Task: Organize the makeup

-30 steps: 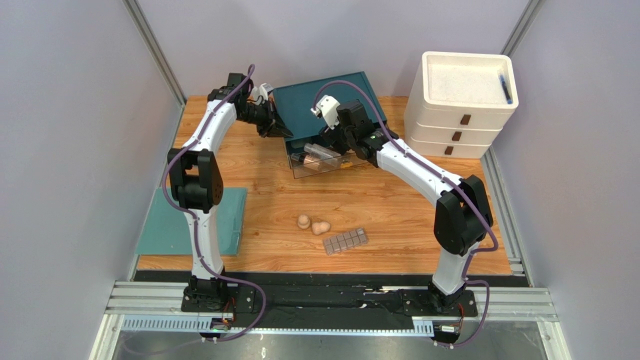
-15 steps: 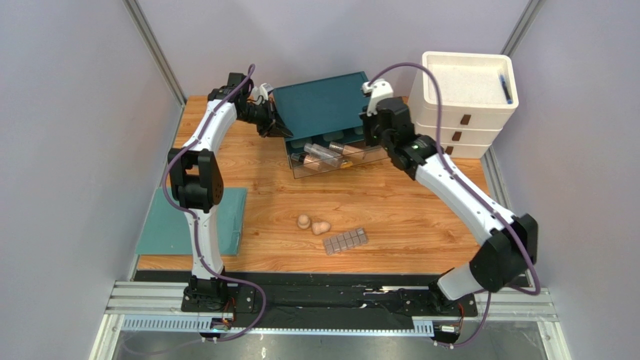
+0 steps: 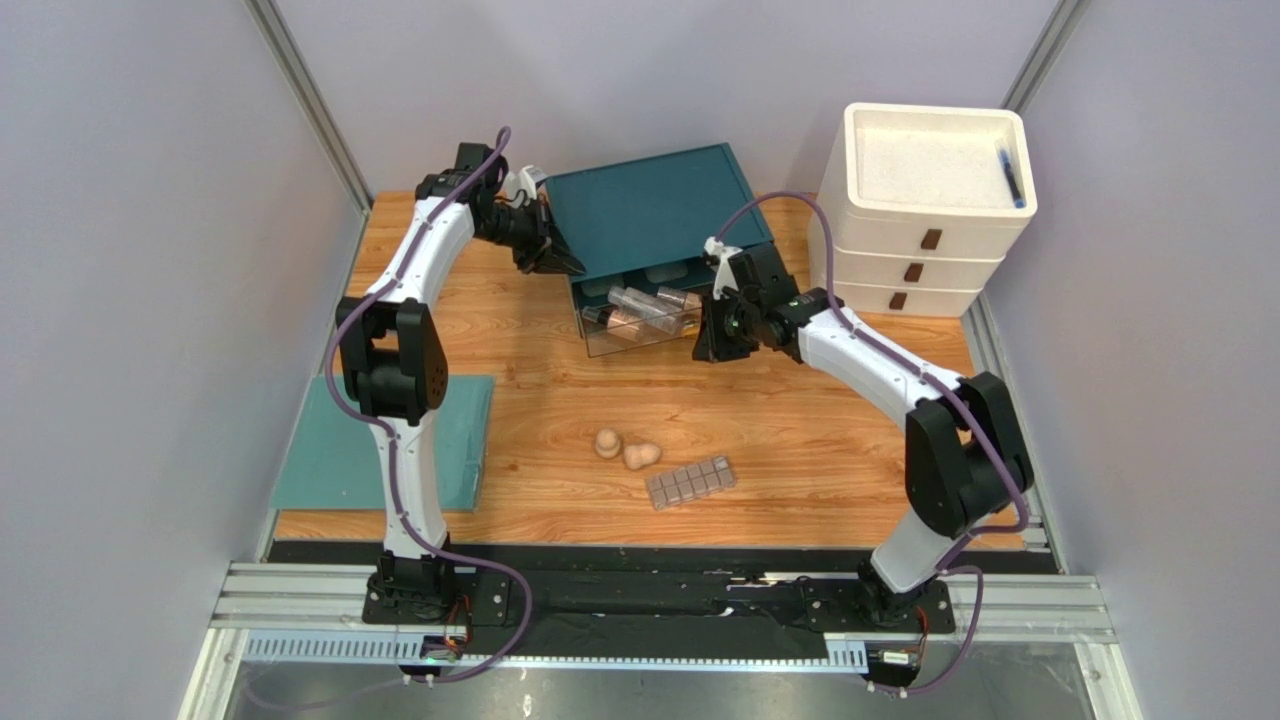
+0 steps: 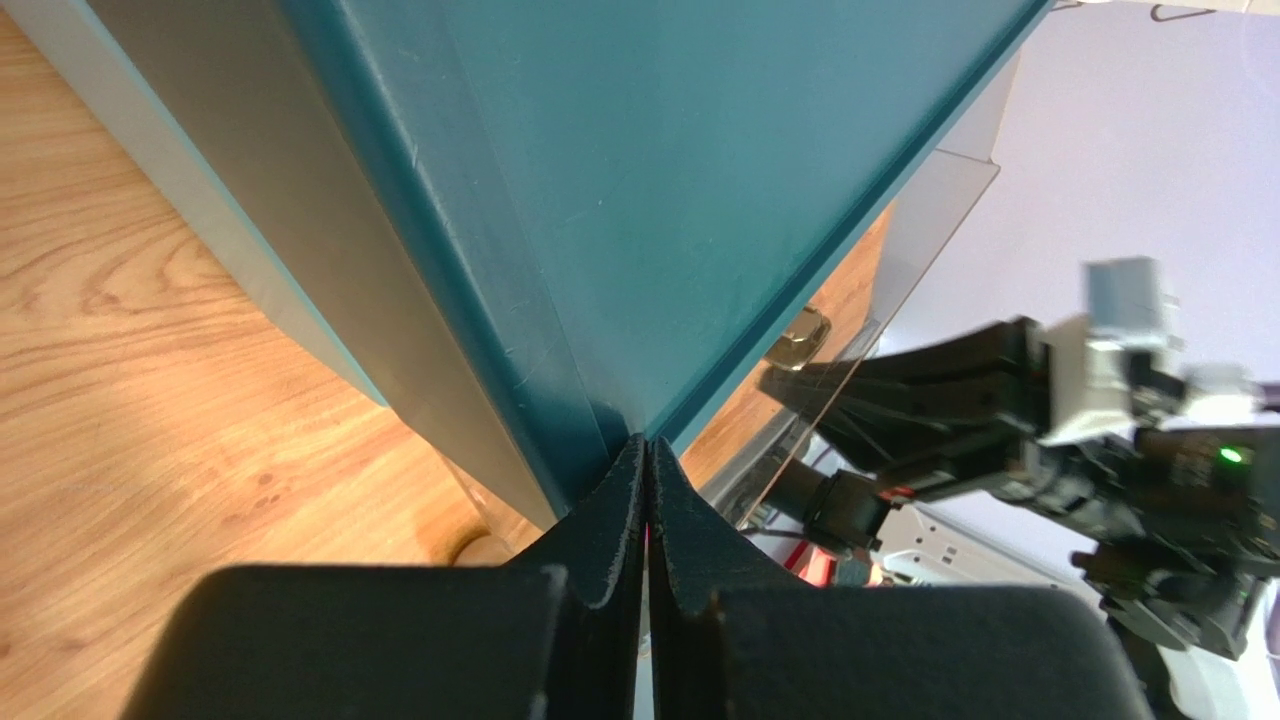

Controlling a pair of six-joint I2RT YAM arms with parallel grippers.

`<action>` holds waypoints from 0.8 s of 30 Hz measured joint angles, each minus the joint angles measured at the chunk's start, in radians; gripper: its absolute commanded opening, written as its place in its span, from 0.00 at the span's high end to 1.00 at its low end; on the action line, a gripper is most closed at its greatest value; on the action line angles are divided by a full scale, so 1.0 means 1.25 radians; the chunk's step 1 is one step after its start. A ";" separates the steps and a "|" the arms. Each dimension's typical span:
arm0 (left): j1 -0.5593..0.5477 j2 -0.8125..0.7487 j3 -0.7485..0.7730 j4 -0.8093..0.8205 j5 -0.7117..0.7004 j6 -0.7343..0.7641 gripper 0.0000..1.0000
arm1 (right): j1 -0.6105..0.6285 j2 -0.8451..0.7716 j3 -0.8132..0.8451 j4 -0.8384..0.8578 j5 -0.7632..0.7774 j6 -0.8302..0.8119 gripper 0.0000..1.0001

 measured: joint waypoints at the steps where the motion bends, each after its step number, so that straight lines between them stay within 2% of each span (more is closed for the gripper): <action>1: 0.000 0.000 0.002 -0.003 -0.003 0.000 0.98 | 0.000 0.012 0.002 -0.005 -0.005 0.001 1.00; 9: 0.000 0.000 0.012 -0.020 -0.013 -0.007 0.98 | 0.000 0.107 0.104 -0.030 -0.002 0.008 1.00; 24: 0.000 0.000 0.012 -0.022 -0.011 -0.010 0.98 | 0.004 0.273 0.300 0.020 0.126 0.060 1.00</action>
